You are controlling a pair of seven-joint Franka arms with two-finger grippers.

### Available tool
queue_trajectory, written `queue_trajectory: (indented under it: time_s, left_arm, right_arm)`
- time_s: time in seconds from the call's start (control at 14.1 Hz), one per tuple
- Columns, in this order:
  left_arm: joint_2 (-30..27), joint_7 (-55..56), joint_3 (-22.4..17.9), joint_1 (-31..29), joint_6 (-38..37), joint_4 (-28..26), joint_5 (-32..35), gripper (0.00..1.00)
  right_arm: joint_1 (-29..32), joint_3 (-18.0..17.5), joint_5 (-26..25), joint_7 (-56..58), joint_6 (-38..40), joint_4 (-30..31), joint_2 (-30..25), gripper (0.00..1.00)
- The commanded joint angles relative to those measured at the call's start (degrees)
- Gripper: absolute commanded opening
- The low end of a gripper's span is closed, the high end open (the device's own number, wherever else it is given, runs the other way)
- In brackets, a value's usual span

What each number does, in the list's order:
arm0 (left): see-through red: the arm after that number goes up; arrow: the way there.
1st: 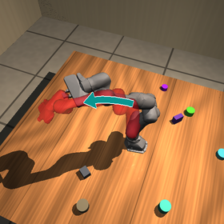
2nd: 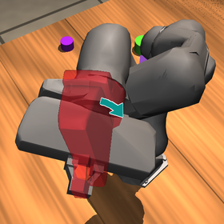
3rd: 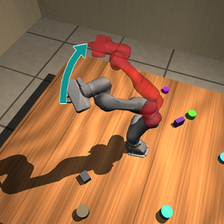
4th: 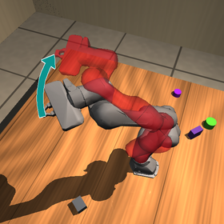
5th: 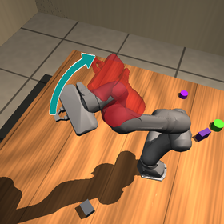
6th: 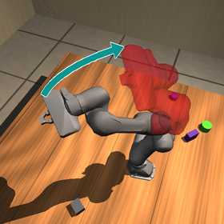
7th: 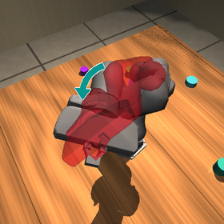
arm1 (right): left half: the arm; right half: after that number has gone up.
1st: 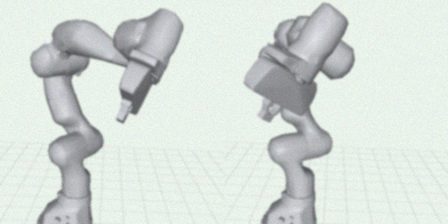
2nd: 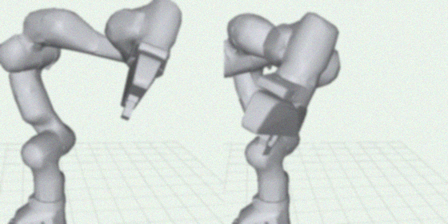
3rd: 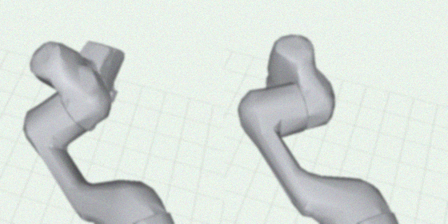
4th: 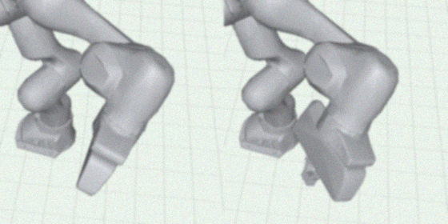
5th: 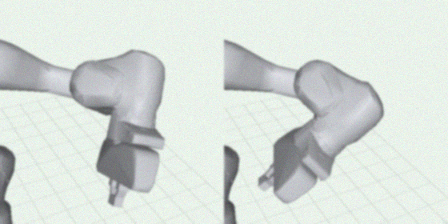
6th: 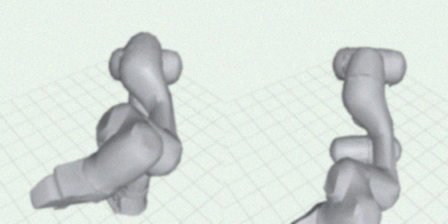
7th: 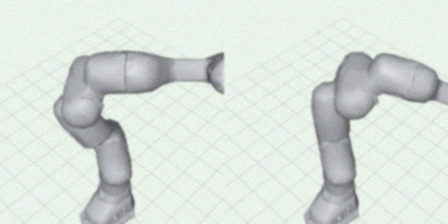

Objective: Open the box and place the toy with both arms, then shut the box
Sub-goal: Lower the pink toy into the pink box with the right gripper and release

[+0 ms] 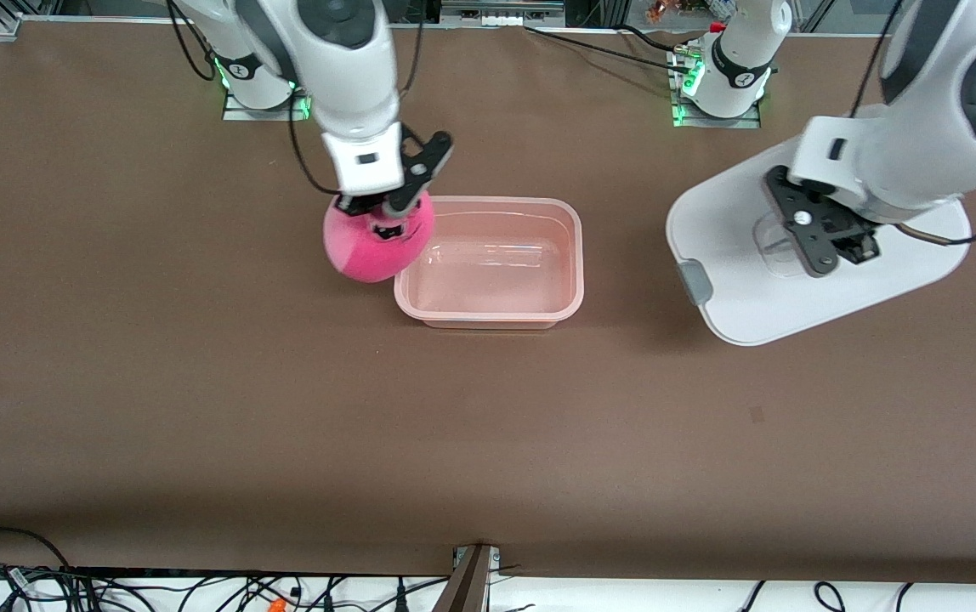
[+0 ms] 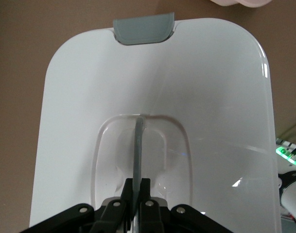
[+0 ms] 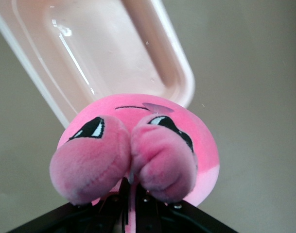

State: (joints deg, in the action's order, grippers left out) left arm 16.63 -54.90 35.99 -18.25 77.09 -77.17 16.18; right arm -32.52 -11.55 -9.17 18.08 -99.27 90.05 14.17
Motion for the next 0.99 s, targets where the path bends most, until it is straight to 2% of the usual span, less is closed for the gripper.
queue_trajectory:
  time_s: [0.0,0.21,0.92]
  left_arm:
    - [1.6,-11.3,0.8,-4.5,3.1,0.2,0.2,0.00]
    - [2.4,-14.0,0.8,-6.4,4.2,0.2,0.3,0.00]
    - [2.9,-13.7,0.9,-6.6,4.1,0.2,-1.1,0.00]
  right_arm:
    - [-6.2,0.7,-3.7,0.5,3.7,-8.9,6.9,0.00]
    - [-8.7,0.8,-5.3,0.2,6.5,-15.8,13.1,0.00]
    - [-9.1,1.1,-8.5,-0.5,-2.7,-15.9,23.1,0.00]
